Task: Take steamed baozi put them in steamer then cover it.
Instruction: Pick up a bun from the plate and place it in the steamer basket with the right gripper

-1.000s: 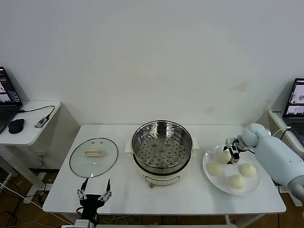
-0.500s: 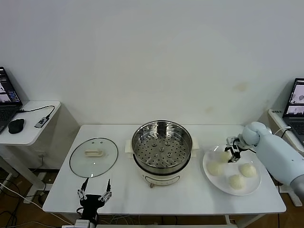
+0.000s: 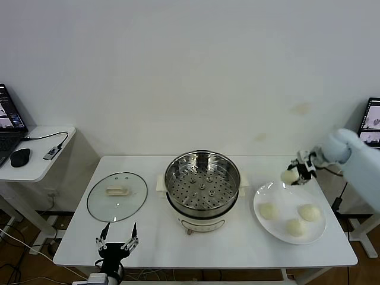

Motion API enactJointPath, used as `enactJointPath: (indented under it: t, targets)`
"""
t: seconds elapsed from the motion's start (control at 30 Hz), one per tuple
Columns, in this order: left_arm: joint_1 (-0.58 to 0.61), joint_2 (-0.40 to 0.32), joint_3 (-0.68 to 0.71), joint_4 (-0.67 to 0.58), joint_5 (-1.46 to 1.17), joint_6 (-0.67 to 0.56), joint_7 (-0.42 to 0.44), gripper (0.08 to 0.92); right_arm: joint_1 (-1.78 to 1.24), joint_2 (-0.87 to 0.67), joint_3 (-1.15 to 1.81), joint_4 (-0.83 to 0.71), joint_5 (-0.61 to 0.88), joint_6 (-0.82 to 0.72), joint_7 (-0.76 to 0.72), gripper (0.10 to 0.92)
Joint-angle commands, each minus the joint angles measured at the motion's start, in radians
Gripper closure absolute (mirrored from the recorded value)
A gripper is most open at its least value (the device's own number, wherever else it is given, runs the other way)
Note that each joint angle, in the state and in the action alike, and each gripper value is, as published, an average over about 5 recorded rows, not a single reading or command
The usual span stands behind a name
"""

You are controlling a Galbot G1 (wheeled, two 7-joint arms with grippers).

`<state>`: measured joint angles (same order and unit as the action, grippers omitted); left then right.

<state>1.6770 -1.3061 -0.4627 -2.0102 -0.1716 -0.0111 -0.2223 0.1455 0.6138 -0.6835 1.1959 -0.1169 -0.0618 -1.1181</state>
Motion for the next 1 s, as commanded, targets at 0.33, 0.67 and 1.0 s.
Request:
enactJointPath:
  t: [0.33,0.67,1.0]
  targets:
    - [-0.006,0.001,-0.011,0.011,-0.148,-0.015,0.016,0.177,0.513,0.157,-0.411,0.147,0.383,0.002,0.036,0.431]
    - [0.001,-0.009,-0.026,0.005,-0.131,-0.016,0.029,0.177,0.451,0.418,-0.504,0.052,0.322,0.161,0.085,0.431]
    - [0.003,-0.016,-0.034,0.002,-0.118,-0.015,0.028,0.177,0.385,0.581,-0.578,-0.026,0.116,0.315,0.121,0.431]
